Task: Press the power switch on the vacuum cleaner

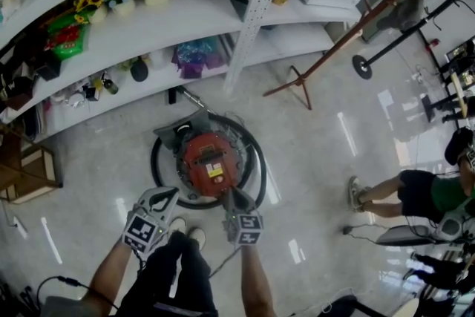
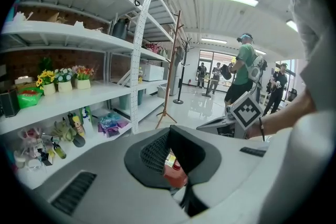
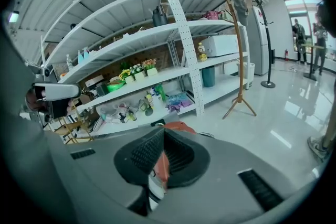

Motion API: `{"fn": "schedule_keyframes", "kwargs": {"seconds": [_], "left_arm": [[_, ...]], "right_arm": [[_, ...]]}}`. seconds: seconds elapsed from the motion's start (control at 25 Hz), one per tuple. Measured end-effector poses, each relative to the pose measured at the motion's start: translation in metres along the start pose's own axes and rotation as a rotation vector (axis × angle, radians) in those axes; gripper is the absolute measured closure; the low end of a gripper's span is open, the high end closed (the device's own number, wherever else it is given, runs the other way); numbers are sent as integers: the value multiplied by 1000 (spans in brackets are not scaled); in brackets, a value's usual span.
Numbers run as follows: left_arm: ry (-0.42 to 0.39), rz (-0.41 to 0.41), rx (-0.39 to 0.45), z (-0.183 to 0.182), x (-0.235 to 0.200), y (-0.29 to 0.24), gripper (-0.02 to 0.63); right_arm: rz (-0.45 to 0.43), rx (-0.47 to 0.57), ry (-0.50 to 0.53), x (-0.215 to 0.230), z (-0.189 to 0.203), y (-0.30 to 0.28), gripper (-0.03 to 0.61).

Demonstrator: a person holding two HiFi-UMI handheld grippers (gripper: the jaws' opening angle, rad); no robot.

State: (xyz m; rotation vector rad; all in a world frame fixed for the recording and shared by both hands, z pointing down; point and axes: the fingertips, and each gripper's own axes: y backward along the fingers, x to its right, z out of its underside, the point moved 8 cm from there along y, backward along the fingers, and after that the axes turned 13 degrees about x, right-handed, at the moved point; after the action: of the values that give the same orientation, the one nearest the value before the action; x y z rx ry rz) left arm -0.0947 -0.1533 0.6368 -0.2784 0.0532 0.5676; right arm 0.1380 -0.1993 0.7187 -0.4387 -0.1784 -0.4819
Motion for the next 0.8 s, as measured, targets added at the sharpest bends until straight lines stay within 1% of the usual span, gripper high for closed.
{"fn": "schedule_keyframes", "kwargs": {"seconds": [0.16,0.28,0.64,0.8], "left_arm": [[0,-3,27,-19,6,4,607],[-31,8,25,-26,9,9,607],[-75,34,58,-61,18,24,607],[-68,34,68,-77,24,32,607]], "right_arm": [[-5,21,0,-8,-15,15,567],[-7,38,-2,-13,-25,26,566],[-6,91,6,-32,-61,59,566],[-3,114,13,-44,-82,76,567]]}}
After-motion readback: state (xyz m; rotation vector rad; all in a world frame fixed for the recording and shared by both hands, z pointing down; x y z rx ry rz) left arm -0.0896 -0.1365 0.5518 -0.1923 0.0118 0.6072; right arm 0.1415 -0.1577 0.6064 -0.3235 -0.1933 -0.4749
